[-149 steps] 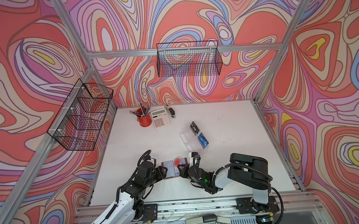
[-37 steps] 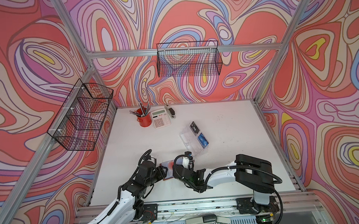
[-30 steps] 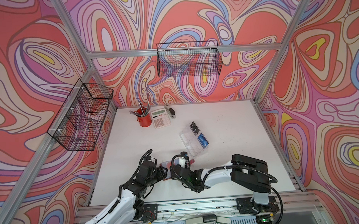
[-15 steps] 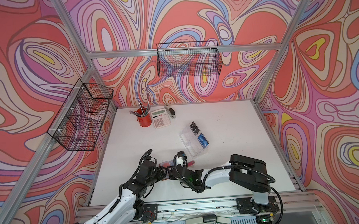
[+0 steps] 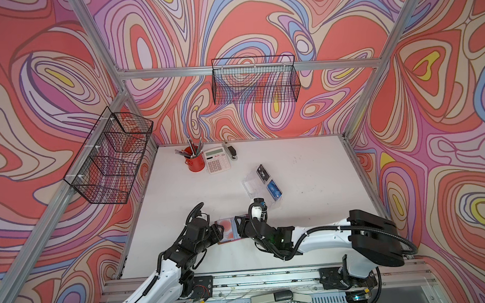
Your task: Put the credit cards into the card holder
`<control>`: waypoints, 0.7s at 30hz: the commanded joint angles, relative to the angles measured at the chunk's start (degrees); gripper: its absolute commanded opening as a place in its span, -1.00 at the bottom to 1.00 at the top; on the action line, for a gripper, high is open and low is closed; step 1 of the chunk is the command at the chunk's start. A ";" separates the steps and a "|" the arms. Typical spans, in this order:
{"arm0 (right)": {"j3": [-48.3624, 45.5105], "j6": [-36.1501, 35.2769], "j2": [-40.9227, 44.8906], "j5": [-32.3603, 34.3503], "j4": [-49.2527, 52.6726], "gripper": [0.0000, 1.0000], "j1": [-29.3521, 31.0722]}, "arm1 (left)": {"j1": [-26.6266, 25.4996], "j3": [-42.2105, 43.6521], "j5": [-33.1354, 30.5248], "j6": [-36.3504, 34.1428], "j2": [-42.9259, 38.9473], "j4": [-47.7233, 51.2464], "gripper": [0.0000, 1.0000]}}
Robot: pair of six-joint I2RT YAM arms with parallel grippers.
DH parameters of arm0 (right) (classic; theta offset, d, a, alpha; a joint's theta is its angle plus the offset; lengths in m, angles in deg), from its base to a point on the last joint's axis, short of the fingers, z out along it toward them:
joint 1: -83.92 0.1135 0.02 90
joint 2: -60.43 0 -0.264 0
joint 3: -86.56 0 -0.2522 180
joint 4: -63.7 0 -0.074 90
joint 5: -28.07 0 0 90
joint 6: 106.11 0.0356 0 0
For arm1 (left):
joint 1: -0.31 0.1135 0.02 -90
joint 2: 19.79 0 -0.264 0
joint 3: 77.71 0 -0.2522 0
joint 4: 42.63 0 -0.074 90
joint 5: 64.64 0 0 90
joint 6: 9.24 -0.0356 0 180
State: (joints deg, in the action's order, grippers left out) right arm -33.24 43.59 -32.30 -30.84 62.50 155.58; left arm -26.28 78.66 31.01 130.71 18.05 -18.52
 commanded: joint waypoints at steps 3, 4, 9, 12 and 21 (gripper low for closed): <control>-2.78 0.95 0.80 1.94 8.04 0.03 -1.65 | -0.09 -0.68 -1.79 0.32 -2.22 2.64 0.11; -2.38 0.86 0.46 1.15 8.70 0.03 -2.06 | -0.11 -0.68 -1.78 0.49 -2.29 2.66 0.11; -1.77 -0.37 -2.62 -4.16 6.25 0.02 -3.36 | -0.09 -0.68 -0.05 0.50 -1.92 2.20 0.12; -0.48 -1.76 -5.06 -6.62 4.36 0.00 -3.63 | -0.08 -0.82 0.24 0.14 -1.42 2.48 0.13; 4.26 -1.36 -11.81 -8.93 7.68 -0.13 -4.51 | -0.04 -1.39 -1.88 0.60 1.00 3.52 0.13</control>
State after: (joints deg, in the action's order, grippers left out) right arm -30.27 41.82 -43.36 -39.47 68.43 151.47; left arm -26.28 78.66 30.64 130.91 18.43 -17.45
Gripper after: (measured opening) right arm 0.439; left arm 0.568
